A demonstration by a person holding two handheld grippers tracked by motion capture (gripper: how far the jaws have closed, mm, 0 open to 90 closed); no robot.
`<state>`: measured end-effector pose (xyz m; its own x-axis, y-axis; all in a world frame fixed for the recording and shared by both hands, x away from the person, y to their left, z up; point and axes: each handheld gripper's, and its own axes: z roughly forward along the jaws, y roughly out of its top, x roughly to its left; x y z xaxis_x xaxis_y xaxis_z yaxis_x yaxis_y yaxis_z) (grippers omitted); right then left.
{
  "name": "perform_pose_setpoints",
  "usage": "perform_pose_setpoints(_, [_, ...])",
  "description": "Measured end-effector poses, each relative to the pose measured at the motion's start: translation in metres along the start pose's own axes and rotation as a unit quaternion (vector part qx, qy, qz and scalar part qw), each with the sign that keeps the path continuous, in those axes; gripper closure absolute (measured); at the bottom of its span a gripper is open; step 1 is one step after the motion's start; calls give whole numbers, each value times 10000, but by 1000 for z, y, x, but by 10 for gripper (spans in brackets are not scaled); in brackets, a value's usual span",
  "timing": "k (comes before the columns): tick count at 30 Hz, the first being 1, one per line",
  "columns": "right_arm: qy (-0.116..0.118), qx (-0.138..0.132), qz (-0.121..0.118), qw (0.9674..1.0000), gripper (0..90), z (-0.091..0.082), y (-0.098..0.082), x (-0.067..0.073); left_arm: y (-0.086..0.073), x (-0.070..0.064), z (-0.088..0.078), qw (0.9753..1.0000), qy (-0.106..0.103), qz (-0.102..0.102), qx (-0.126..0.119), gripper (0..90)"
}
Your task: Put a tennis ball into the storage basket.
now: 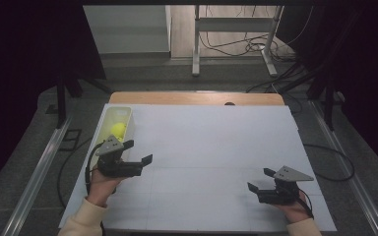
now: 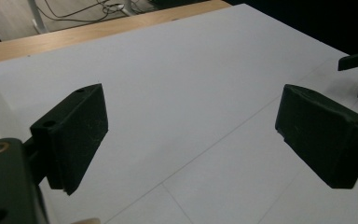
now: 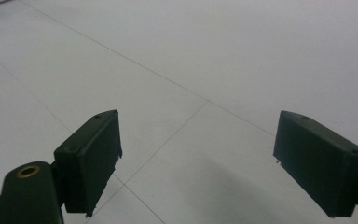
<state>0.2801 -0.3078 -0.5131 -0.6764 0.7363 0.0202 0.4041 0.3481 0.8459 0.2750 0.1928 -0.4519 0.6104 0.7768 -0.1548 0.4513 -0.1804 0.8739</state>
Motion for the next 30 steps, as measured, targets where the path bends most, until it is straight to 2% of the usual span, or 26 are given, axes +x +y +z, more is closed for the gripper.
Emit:
perform_pose_setpoints(6, [2,-6,-9,10000,157,0,0,0,-6,-10,5,9999,-84,140,37,103])
perform_pose_setpoints(17, [25,3,-22,10000,157,0,0,1,-25,-20,18,9994,-143,188,256,105])
perform_pose_setpoints(20, [41,-2,-28,10000,158,0,-1,1,-30,-25,19,9988,17,400,289,107])
perform_pose_setpoints(26, [74,10,-56,10000,158,0,-1,3,-39,-34,16,9981,-10,547,286,117])
perform_pose_setpoints(27, [74,10,-56,10000,158,0,-1,3,-39,-34,16,9981,-10,547,286,118])
perform_pose_setpoints(28, [81,7,-61,9999,158,0,-1,3,-46,-36,16,9984,-81,467,310,119])
perform_pose_setpoints(30, [80,7,-64,9999,158,1,-1,3,-49,-37,17,9981,-107,478,363,122])
